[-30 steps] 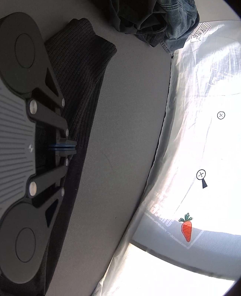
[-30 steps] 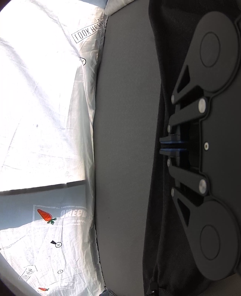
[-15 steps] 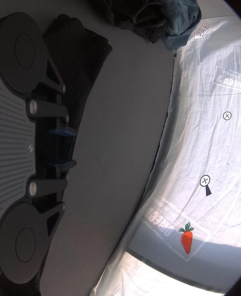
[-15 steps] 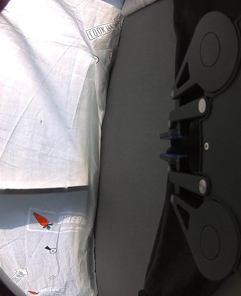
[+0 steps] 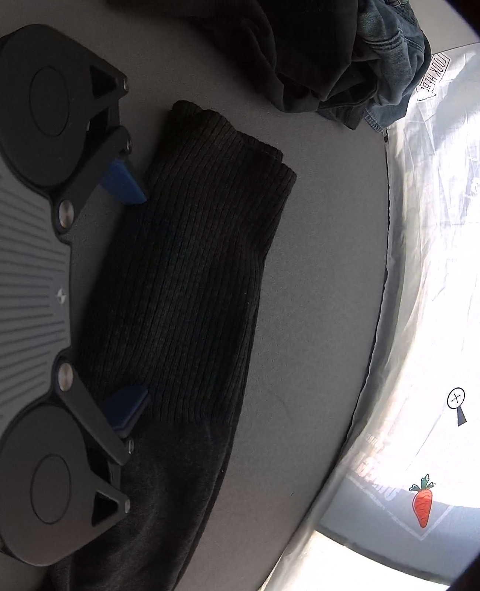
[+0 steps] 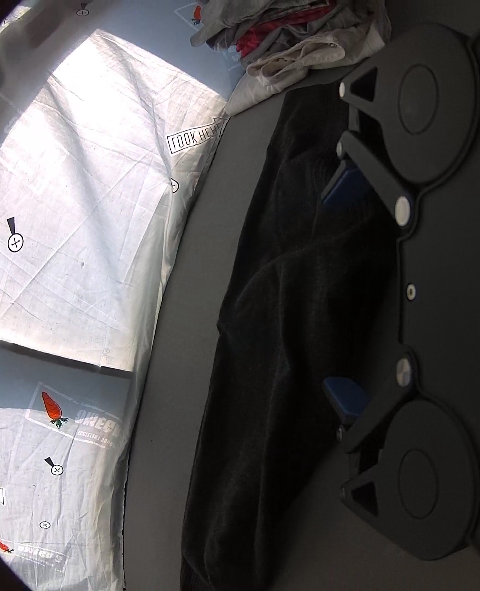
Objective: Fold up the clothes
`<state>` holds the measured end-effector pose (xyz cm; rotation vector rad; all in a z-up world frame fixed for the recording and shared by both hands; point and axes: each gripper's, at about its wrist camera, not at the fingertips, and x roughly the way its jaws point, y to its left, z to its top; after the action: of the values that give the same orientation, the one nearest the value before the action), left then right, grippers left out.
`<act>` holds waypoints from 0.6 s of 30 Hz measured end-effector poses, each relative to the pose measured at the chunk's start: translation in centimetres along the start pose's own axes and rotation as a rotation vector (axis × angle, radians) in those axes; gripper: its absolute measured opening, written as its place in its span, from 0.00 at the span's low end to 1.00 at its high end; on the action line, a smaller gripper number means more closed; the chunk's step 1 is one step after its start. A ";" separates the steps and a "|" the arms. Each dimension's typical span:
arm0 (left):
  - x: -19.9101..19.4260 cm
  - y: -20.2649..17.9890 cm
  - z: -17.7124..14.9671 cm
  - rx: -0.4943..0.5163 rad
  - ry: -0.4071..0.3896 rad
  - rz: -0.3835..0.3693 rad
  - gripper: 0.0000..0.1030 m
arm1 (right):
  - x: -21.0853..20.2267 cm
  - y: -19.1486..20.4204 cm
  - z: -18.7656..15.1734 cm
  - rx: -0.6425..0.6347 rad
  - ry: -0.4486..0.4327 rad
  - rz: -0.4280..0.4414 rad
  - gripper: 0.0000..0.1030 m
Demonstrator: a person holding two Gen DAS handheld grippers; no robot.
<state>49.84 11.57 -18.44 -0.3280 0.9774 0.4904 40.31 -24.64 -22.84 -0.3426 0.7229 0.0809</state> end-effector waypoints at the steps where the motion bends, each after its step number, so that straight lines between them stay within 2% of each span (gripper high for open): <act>1: 0.0 0.2 0.1 -0.006 0.006 -0.011 1.00 | -0.2 0.2 -0.4 -0.005 0.007 -0.008 0.97; 6: 0.2 0.1 0.5 0.044 0.041 -0.017 1.00 | 0.8 1.5 -0.9 -0.068 0.029 -0.084 0.97; 10: 0.4 0.2 0.9 0.065 0.069 -0.027 1.00 | 1.3 2.0 0.3 -0.091 -0.017 -0.102 0.97; 15: 0.5 0.4 1.2 0.070 0.094 -0.030 1.00 | 0.9 1.3 3.0 0.022 -0.124 -0.098 0.97; 18: 0.5 0.3 1.2 0.065 0.094 -0.025 1.00 | 1.7 1.4 3.7 0.028 -0.108 -0.132 0.97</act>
<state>50.71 12.53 -18.25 -0.3059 1.0769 0.4227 43.69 -22.20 -21.80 -0.3557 0.5923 -0.0359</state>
